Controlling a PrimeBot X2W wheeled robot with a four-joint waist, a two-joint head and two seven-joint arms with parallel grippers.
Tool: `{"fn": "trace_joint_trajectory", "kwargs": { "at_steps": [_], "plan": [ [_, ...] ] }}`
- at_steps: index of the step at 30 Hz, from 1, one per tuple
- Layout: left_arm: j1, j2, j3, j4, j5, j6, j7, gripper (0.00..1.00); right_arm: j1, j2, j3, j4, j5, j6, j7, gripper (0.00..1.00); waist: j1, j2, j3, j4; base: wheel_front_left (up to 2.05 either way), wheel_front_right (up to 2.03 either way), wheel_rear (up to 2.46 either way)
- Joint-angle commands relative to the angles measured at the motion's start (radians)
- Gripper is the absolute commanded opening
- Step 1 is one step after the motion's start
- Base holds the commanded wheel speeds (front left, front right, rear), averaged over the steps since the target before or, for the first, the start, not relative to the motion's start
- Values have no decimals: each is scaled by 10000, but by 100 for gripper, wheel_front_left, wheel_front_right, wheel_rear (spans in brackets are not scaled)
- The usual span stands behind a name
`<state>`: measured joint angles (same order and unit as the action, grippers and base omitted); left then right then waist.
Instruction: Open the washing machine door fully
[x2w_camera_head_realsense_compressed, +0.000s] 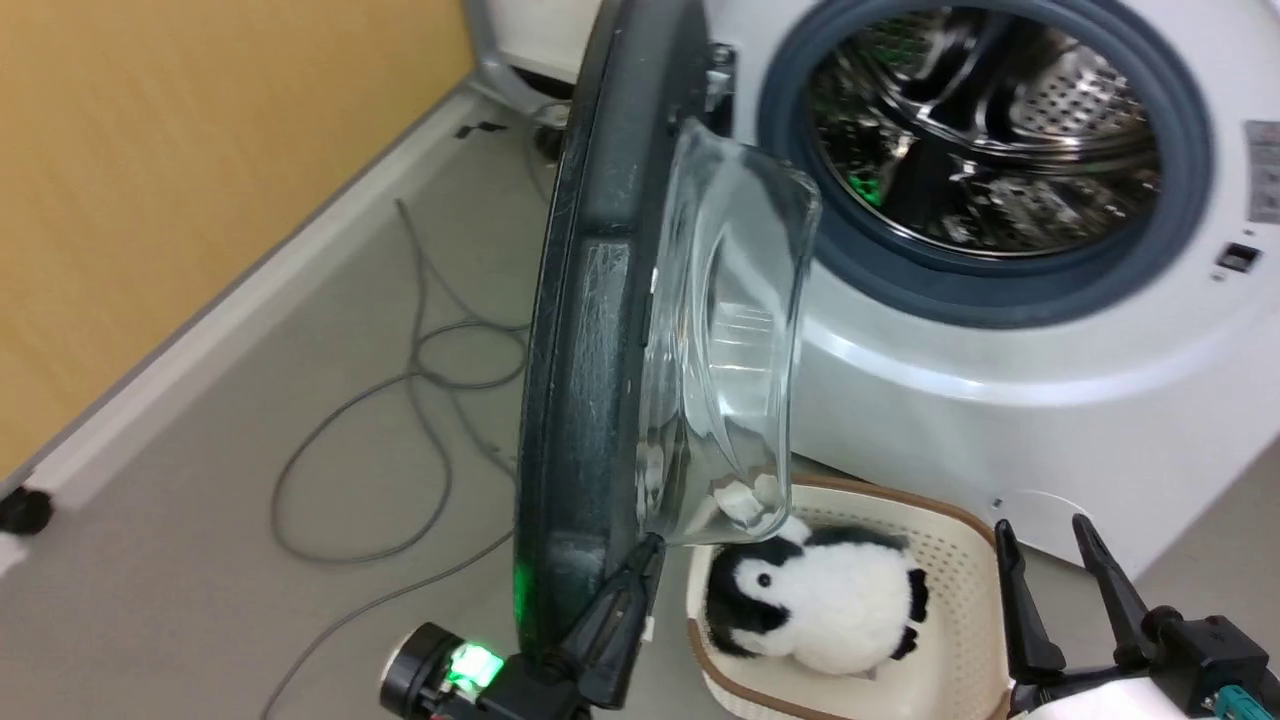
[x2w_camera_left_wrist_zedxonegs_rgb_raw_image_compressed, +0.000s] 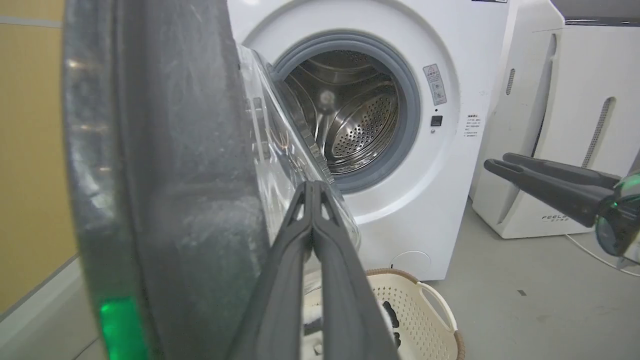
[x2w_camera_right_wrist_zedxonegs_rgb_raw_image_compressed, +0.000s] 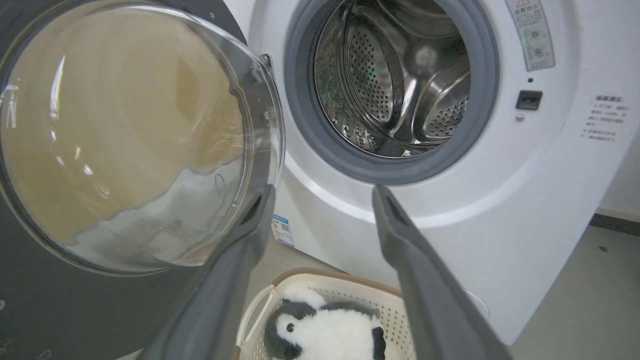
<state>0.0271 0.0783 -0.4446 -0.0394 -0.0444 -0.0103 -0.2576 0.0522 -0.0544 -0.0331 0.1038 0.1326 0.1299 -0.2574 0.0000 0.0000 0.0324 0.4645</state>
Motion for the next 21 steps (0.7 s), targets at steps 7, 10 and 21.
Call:
{"fn": "trace_joint_trajectory", "kwargs": {
  "at_steps": [7,10,21],
  "plan": [
    [142,229,837,113,-62,339,-42,0,-112,41,-71,-6,-116,8,-44,100,0,0,86,502,0,0,0],
    [87,351,1258,190,-112,451,-42,0,-129,41,-76,-12,-129,8,-44,100,0,0,152,535,0,0,0],
    [-681,740,3226,1164,-861,586,-42,0,-310,41,-138,-48,-395,8,-44,100,0,0,797,654,0,0,0]
  ]
}}
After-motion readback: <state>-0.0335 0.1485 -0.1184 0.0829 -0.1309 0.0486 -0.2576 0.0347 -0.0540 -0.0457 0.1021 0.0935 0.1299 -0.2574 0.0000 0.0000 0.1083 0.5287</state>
